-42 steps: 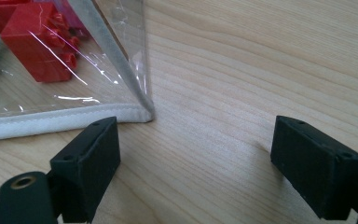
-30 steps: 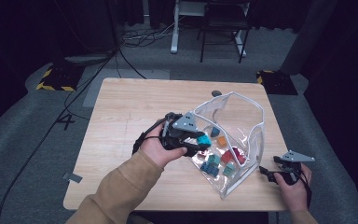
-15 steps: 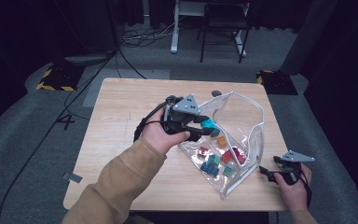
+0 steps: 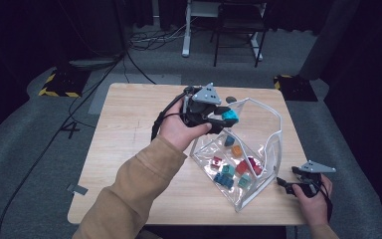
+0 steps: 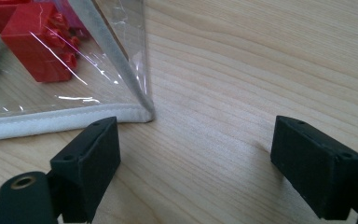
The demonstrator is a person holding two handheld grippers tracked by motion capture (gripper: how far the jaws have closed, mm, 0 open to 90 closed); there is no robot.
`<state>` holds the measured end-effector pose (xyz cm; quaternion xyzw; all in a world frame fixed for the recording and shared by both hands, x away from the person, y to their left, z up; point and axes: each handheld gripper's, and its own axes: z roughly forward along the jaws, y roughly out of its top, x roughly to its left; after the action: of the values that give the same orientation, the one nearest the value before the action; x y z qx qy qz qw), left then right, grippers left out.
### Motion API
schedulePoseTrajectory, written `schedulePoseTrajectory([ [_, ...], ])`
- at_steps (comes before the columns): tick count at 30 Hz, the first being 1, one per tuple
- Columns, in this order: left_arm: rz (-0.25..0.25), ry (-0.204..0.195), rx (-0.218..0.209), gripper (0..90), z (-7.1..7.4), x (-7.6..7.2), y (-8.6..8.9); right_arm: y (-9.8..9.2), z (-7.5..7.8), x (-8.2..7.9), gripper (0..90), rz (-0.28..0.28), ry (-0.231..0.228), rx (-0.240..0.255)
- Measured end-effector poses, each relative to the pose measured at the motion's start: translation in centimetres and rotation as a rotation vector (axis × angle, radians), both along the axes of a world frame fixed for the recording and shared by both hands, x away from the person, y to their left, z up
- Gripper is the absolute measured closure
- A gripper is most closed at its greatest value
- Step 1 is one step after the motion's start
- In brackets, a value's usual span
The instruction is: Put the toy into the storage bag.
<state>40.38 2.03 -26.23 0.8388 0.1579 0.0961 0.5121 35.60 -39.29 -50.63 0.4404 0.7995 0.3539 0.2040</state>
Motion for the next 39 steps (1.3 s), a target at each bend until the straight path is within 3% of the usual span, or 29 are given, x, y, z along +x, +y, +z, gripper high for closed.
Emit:
schedulePoseTrajectory([
  [10,0.018,-0.006,-0.022,58.9,-0.2,2.1,-2.4,0.0,0.0,0.0,15.8,0.000,0.000,0.000],
  [18,0.033,0.034,-0.059,58.9,-1.0,3.8,-3.7,0.0,0.0,0.0,15.8,0.000,0.001,0.000],
  [24,0.043,0.028,-0.084,58.8,-1.5,4.6,-5.0,0.0,0.0,0.0,15.8,0.000,0.001,0.001],
  [39,0.036,0.057,-0.068,58.8,-4.0,5.4,-8.1,0.0,0.0,0.0,15.9,0.001,0.001,0.001],
])
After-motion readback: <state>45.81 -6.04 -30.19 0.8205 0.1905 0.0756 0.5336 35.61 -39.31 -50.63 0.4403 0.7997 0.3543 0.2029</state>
